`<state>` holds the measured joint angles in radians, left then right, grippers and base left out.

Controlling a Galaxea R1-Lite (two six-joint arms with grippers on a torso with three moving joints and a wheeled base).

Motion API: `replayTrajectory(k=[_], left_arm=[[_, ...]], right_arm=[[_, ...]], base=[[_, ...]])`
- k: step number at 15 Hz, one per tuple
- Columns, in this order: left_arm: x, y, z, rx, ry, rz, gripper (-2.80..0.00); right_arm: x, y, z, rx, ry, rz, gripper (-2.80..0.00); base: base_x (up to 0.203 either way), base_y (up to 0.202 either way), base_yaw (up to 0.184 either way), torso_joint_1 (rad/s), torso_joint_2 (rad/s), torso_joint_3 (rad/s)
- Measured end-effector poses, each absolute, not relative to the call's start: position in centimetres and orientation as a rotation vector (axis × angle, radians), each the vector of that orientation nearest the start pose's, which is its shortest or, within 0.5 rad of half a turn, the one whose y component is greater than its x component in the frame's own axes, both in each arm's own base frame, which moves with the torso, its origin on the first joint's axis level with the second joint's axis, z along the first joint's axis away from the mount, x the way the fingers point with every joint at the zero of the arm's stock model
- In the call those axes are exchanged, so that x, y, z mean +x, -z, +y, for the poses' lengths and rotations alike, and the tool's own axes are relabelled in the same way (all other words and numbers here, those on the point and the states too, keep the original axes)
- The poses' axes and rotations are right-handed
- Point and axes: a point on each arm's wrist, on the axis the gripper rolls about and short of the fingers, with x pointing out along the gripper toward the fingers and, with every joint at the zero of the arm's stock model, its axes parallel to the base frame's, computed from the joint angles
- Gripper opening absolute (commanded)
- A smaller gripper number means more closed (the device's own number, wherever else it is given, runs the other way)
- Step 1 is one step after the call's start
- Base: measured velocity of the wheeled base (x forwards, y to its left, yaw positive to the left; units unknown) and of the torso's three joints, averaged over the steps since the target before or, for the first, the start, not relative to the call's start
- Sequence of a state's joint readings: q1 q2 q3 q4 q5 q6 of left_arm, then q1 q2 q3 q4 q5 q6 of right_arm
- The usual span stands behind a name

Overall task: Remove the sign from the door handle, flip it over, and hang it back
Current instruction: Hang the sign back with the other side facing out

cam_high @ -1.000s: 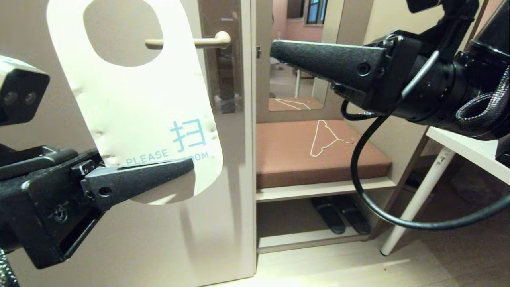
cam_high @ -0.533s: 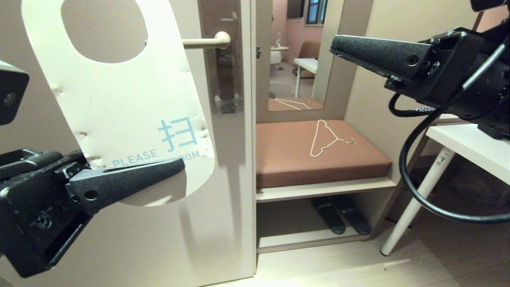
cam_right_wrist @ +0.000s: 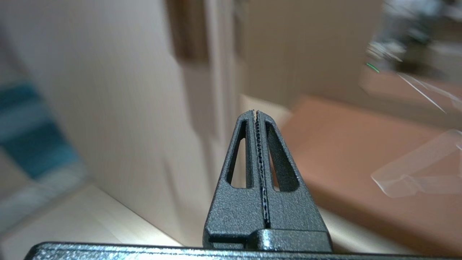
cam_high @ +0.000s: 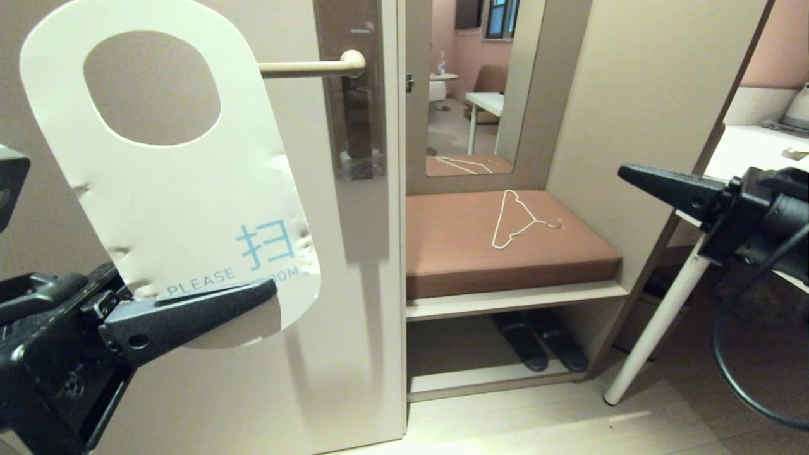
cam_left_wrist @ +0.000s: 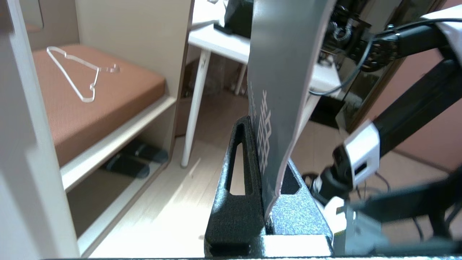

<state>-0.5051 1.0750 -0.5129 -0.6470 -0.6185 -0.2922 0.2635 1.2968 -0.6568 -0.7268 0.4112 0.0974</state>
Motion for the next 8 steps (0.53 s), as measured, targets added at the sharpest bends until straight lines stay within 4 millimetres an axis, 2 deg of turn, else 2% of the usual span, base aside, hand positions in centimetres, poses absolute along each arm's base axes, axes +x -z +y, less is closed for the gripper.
replayTrajectory(k=[4, 8], left_arm=[[10.7, -22.7, -7.4, -0.253, 1.123, 0.102, -2.80], [10.4, -22.7, -7.2, -0.252, 1.124, 0.093, -2.80]], right_arm=[[14.2, -20.2, 3.0, 0.011, -0.479, 0.024, -2.80], [9.3, -15.8, 1.5, 0.004, -0.343, 0.071, -2.80]], base=[[0.000, 0.000, 0.000, 0.000, 0.00, 0.000], [0.000, 0.000, 0.000, 0.000, 0.00, 0.000]])
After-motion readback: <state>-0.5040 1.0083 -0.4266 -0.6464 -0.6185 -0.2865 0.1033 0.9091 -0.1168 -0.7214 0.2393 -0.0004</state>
